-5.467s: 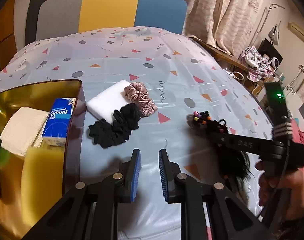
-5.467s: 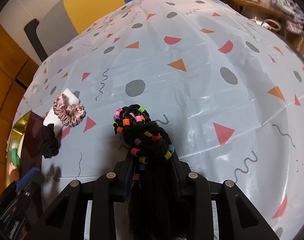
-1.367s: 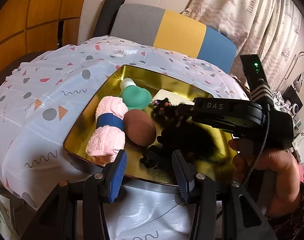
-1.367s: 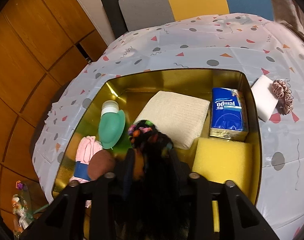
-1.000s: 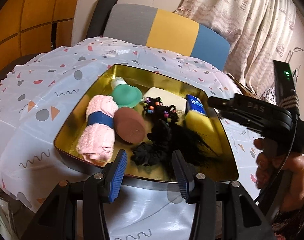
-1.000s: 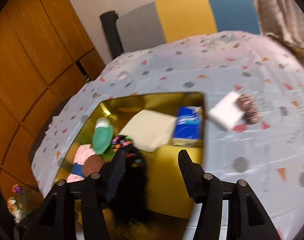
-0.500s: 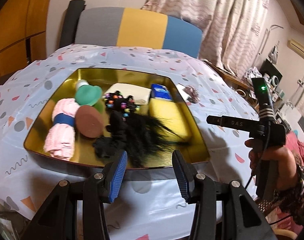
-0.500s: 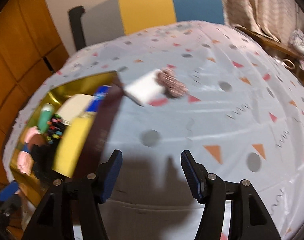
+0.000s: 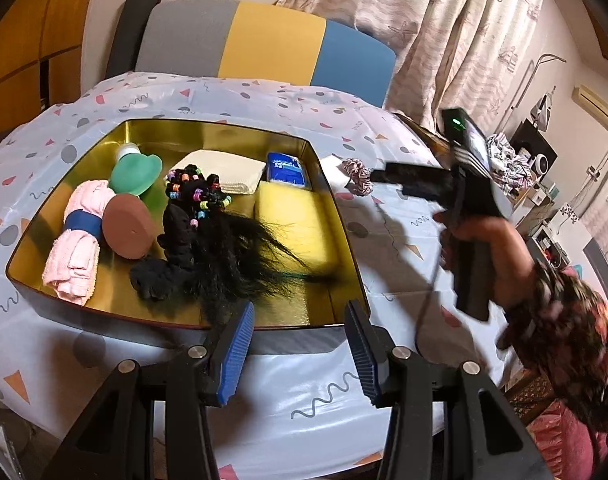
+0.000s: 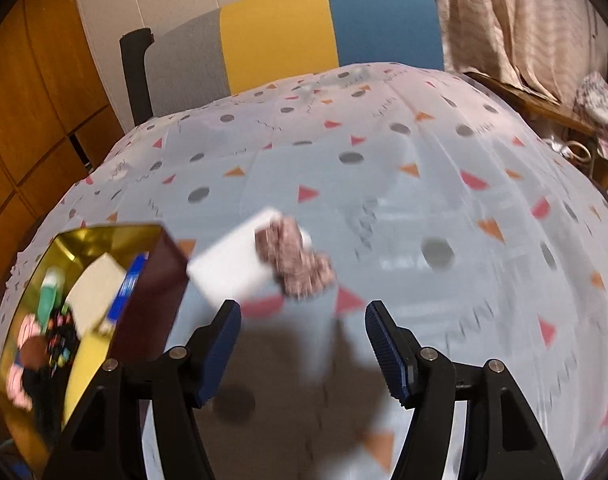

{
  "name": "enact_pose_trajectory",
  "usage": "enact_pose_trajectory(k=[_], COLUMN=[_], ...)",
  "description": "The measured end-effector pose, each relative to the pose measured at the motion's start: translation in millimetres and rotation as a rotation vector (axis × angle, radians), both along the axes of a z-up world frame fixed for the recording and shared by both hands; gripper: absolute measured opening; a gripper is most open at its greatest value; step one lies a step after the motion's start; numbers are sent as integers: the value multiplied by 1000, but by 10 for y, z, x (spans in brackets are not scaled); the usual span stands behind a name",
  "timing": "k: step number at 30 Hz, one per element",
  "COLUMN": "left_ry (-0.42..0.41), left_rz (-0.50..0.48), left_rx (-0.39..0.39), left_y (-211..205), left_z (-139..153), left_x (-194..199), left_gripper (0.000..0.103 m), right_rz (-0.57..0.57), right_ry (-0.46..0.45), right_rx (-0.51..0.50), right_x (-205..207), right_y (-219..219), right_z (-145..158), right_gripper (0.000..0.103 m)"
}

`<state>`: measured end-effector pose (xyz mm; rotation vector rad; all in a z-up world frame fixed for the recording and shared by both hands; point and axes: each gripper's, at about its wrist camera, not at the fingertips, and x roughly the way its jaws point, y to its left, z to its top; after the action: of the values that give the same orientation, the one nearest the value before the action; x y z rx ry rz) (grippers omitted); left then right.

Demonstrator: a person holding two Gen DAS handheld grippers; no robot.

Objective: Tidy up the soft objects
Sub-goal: 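Move the right tool to the pink satin scrunchie and grasp it, then grasp the white block with the left tool while the right tool holds the scrunchie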

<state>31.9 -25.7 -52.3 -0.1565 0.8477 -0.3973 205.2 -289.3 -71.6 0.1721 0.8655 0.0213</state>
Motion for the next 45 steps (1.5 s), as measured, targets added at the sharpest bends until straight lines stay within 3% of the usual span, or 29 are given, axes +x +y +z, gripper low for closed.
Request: enact_pose_trajectory(k=[6, 7, 8, 10, 12, 15, 19, 25, 31, 37, 45], left_ry=[0, 0, 0, 2, 2, 3, -3, -28, -6, 34, 51], left_rz=[10, 12, 13, 14, 10, -12, -56, -119, -156, -190, -242], left_rx=[11, 14, 16, 22, 21, 25, 24, 58, 70, 152, 274], left_y=[-6, -11, -11, -24, -51, -148, -362, -675, -955, -1315, -1708], left_z=[46, 57, 64, 74, 85, 99, 155, 267, 329, 299, 275], left_x=[47, 65, 82, 114, 143, 199, 275, 372, 546, 843, 1286], left_gripper=[47, 47, 47, 47, 47, 47, 47, 47, 47, 47, 47], right_rz=[39, 41, 40, 45, 44, 65, 69, 9, -10, -49, -51], right_ry=[36, 50, 64, 72, 63, 60, 69, 104, 93, 111, 134], right_rx=[23, 14, 7, 46, 85, 81, 76, 188, 160, 226, 214], right_x=[511, 570, 613, 649, 612, 514, 358, 159, -61, -120, -120], right_y=[89, 94, 88, 34, -39, -117, -298, -699, -925, -1075, -1035], right_z=[-139, -188, -245, -315, -315, -285, -248, -231, -195, -210, -190], right_gripper=[64, 60, 47, 43, 27, 24, 24, 24, 24, 24, 24])
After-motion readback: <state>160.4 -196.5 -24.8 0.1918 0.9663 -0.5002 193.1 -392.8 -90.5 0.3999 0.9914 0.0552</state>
